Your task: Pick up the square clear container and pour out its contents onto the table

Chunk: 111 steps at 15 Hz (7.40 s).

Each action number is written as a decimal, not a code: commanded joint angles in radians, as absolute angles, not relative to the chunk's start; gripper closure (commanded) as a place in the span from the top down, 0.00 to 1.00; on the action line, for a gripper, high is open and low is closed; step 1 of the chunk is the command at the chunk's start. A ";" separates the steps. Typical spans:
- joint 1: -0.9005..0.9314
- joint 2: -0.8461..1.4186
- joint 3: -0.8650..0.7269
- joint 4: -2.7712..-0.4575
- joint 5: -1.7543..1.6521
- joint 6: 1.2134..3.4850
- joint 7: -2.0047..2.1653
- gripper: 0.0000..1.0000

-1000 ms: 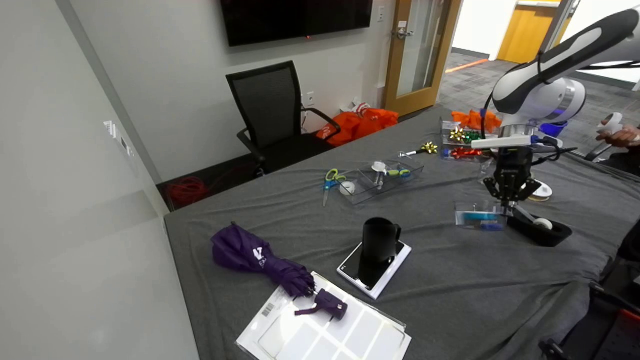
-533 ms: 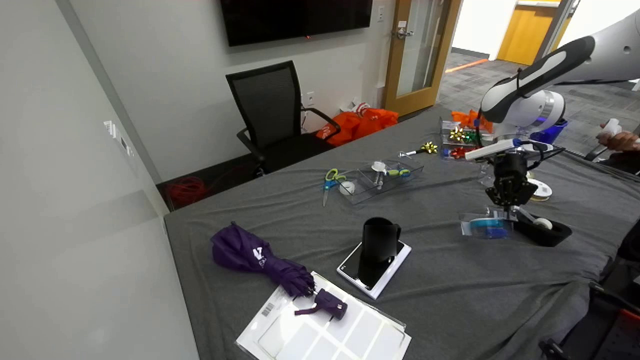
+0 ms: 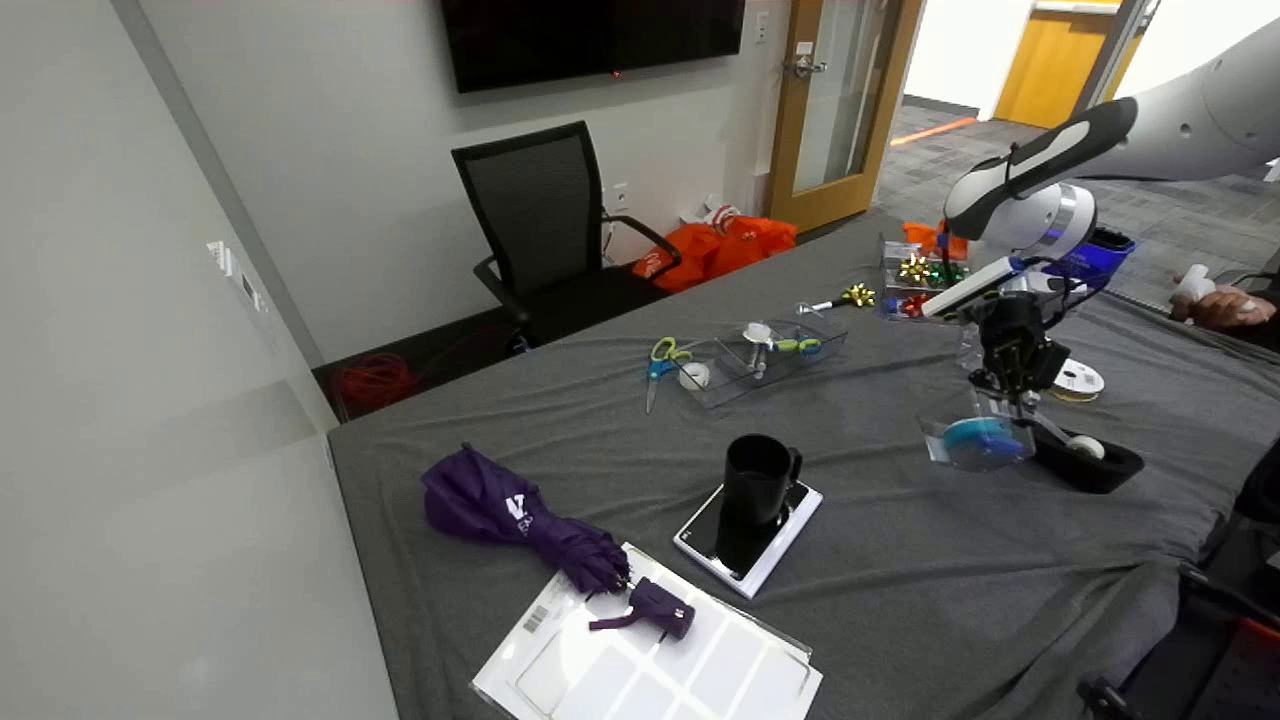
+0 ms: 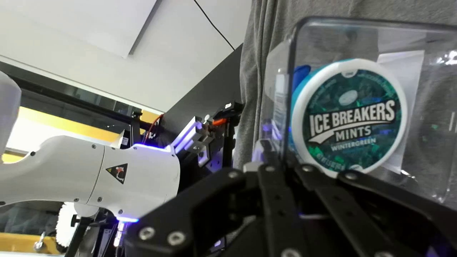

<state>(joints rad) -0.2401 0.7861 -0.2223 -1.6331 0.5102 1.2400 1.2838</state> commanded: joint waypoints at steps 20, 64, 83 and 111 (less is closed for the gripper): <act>-0.326 1.022 -0.204 -1.441 0.750 1.034 1.376 0.01; -0.046 0.544 -0.326 -2.103 0.704 1.490 0.843 0.01; -0.051 0.054 -0.183 -2.601 0.708 2.207 0.594 0.01; 0.114 0.233 0.001 -2.596 1.062 2.885 0.927 0.01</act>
